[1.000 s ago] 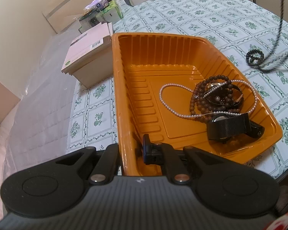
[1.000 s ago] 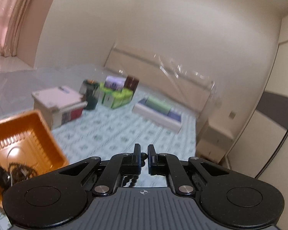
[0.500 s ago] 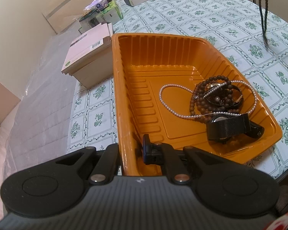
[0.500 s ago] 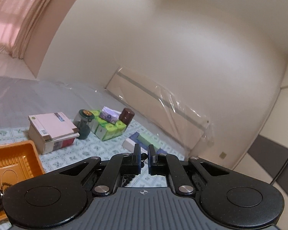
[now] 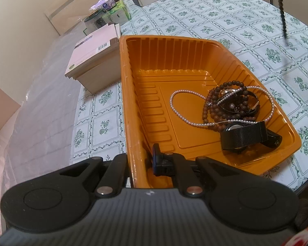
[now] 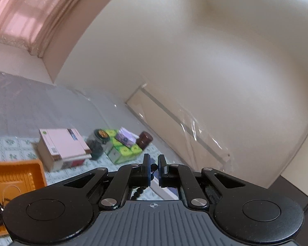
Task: Organize jewelry
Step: 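Raise the black bead necklace high and swing it over the tray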
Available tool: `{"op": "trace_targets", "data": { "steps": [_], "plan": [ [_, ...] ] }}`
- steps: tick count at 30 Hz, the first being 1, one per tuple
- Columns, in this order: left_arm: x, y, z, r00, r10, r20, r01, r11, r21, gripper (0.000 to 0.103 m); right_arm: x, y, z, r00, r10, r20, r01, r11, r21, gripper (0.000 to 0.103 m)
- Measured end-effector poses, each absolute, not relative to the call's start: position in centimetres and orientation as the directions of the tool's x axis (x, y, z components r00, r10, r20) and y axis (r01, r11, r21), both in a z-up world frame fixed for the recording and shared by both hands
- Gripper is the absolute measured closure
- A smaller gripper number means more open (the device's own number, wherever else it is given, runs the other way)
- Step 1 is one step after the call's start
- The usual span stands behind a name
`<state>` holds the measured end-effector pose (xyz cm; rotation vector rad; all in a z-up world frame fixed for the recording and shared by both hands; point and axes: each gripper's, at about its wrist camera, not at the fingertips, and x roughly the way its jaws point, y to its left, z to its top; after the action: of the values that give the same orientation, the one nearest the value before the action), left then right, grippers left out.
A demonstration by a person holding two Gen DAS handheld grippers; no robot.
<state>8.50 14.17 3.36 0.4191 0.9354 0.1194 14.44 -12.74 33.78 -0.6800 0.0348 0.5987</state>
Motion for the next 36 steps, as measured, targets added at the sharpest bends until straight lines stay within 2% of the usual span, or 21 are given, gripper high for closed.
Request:
{"op": "trace_targets", "data": {
  "steps": [15,19,28,36],
  "plan": [
    [8.4,14.8,3.2,0.596,0.259,-0.760,0.077,0.923,0.376,0.097,14.0,-2.7,35.0,0.753,0.620,-0.220,-0.584,0.476,-0.658,0.097],
    [8.4,14.9,3.1,0.597,0.255,-0.761,0.077,0.926,0.371,0.097,14.2,-0.4,33.9,0.732,0.632,-0.255,-0.596,0.412,-0.689,0.097],
    [8.4,15.3,3.1,0.599,0.247,-0.762,0.077,0.929,0.361,0.097,14.1,3.4,28.3,0.662,0.636,-0.396,-0.615,0.160,-0.772,0.097],
    [8.4,15.4,3.0,0.599,0.244,-0.763,0.074,0.931,0.356,0.097,14.8,5.6,23.4,0.628,0.620,-0.470,-0.628,0.048,-0.776,0.097]
  ]
}}
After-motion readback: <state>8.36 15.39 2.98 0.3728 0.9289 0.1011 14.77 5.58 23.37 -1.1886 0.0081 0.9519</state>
